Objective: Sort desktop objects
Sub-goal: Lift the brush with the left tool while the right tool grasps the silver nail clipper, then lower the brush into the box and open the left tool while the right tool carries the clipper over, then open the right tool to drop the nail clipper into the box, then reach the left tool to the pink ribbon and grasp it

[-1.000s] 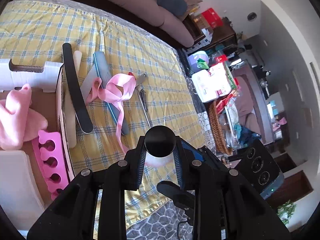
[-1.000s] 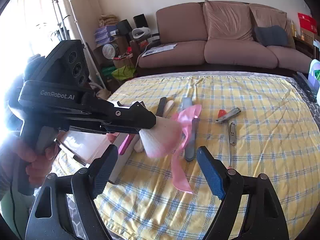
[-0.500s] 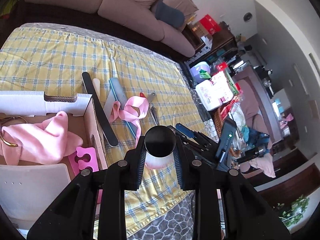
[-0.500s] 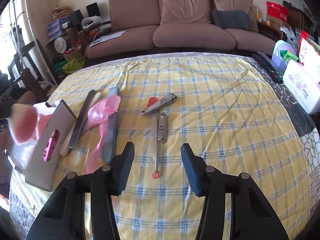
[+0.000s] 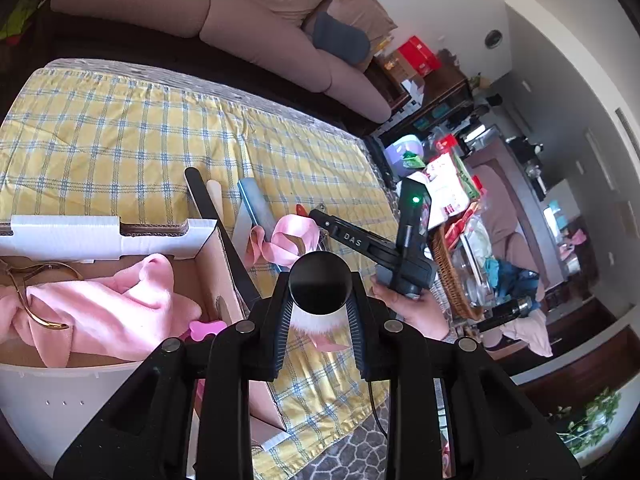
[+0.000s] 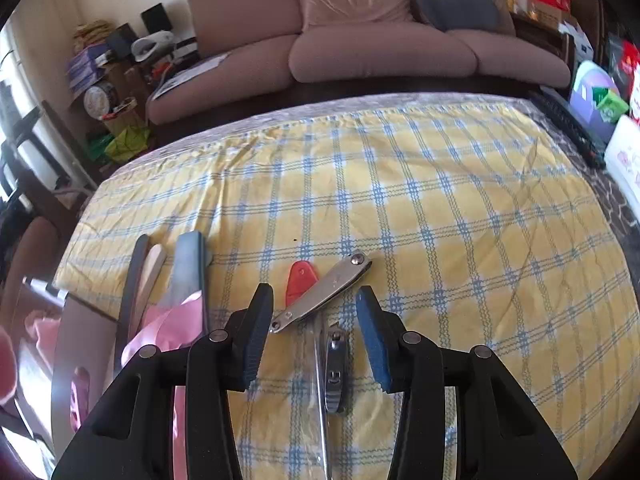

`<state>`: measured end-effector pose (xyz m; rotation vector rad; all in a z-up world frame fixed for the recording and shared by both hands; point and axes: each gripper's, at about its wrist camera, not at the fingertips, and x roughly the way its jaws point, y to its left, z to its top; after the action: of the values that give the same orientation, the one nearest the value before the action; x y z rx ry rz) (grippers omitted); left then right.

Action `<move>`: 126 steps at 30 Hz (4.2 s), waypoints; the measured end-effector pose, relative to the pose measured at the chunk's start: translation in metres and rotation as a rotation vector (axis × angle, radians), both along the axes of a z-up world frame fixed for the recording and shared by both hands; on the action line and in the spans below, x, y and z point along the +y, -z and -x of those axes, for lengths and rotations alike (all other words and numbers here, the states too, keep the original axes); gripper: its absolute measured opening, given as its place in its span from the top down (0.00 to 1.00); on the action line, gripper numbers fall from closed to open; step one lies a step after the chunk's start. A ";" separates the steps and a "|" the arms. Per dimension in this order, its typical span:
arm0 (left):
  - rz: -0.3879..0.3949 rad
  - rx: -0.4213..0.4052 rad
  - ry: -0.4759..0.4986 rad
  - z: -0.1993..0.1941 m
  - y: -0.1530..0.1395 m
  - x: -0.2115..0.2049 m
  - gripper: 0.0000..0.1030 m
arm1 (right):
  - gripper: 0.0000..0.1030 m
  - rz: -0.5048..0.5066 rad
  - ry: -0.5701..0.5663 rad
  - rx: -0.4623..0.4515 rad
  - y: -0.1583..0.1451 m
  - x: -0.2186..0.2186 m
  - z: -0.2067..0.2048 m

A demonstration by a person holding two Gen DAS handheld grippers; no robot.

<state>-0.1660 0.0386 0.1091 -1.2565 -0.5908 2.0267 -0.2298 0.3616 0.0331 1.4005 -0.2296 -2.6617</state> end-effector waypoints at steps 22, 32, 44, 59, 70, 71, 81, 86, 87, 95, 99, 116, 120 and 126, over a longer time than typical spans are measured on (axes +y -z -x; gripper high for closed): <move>-0.033 -0.024 -0.105 -0.014 0.006 -0.073 0.76 | 0.87 -0.049 -0.025 0.094 -0.039 -0.014 -0.020; -0.068 -0.042 -0.193 -0.012 0.018 -0.116 0.76 | 0.87 -0.002 -0.164 0.217 -0.104 -0.061 -0.069; -0.115 -0.148 -0.221 0.012 0.067 -0.123 0.76 | 0.87 0.029 -0.429 0.181 -0.121 -0.182 -0.096; -0.022 -0.163 -0.294 0.013 0.081 -0.135 0.47 | 0.89 -0.187 -0.480 0.002 -0.052 -0.254 -0.065; -0.095 -0.111 -0.360 0.008 0.055 -0.172 0.40 | 0.78 -0.312 -0.542 -0.035 -0.045 -0.292 -0.057; -0.100 -0.123 -0.350 0.009 0.060 -0.170 0.39 | 0.75 -0.313 -0.535 -0.021 -0.048 -0.291 -0.058; -0.047 -0.181 -0.265 0.019 0.090 -0.133 0.39 | 0.63 -0.225 -0.443 0.044 -0.081 -0.245 -0.073; -0.048 -0.188 -0.230 0.017 0.090 -0.113 0.39 | 0.63 -0.208 -0.404 0.034 -0.082 -0.214 -0.081; -0.031 -0.178 -0.234 0.015 0.088 -0.111 0.39 | 0.63 -0.206 -0.395 0.031 -0.081 -0.208 -0.083; 0.227 0.009 -0.211 -0.017 0.038 -0.086 0.12 | 0.54 -0.151 -0.362 0.062 -0.084 -0.178 -0.101; 0.306 0.082 -0.205 -0.035 0.016 -0.071 0.11 | 0.54 -0.151 -0.359 0.044 -0.079 -0.176 -0.109; 0.486 0.149 -0.197 -0.081 0.009 -0.053 0.00 | 0.00 -0.091 -0.271 0.059 -0.075 -0.137 -0.158; 0.472 0.152 -0.175 -0.086 0.007 -0.047 0.00 | 0.00 -0.071 -0.218 0.072 -0.077 -0.103 -0.165; 0.444 0.155 -0.136 -0.076 -0.003 -0.019 0.00 | 0.01 -0.065 -0.136 0.063 -0.058 -0.048 -0.170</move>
<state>-0.0900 0.0200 0.1121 -1.3144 -0.1570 2.4332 -0.0601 0.3137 0.0913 1.2972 -0.0410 -2.6182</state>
